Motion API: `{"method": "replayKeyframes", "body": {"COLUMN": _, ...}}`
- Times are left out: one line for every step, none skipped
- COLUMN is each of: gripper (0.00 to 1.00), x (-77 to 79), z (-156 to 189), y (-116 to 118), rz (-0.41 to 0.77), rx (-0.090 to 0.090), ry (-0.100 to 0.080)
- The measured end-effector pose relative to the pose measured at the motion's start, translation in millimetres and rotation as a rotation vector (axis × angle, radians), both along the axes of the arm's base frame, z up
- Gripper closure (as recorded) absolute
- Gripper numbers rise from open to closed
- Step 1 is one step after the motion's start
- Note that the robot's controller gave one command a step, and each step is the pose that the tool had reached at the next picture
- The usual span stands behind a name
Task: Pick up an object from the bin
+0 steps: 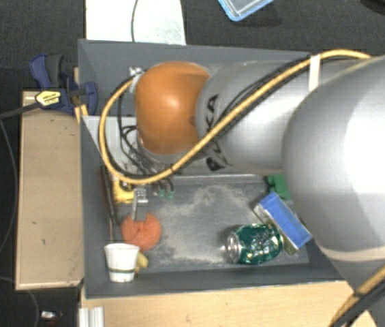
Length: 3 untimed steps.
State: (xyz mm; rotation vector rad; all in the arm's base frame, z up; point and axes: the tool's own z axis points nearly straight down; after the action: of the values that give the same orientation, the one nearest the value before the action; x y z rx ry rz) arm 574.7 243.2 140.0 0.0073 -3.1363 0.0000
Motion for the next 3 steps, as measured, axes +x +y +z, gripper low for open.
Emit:
{"method": "replayKeyframes", "body": {"gripper": 0.0, "x": 2.1, "z": 5.0, "y": -1.3, "rz": -0.006, "rx": 0.001, "ry": -0.007}}
{"method": "replayKeyframes", "body": {"gripper": 0.0, "x": -46.5, "z": -13.1, "y": -73.7, "rz": 0.027, "rx": 0.001, "ry": -0.005}}
{"method": "replayKeyframes", "body": {"gripper": 0.0, "x": -56.9, "z": -16.3, "y": -96.7, "rz": -0.065, "rx": 0.007, "ry": -0.015}}
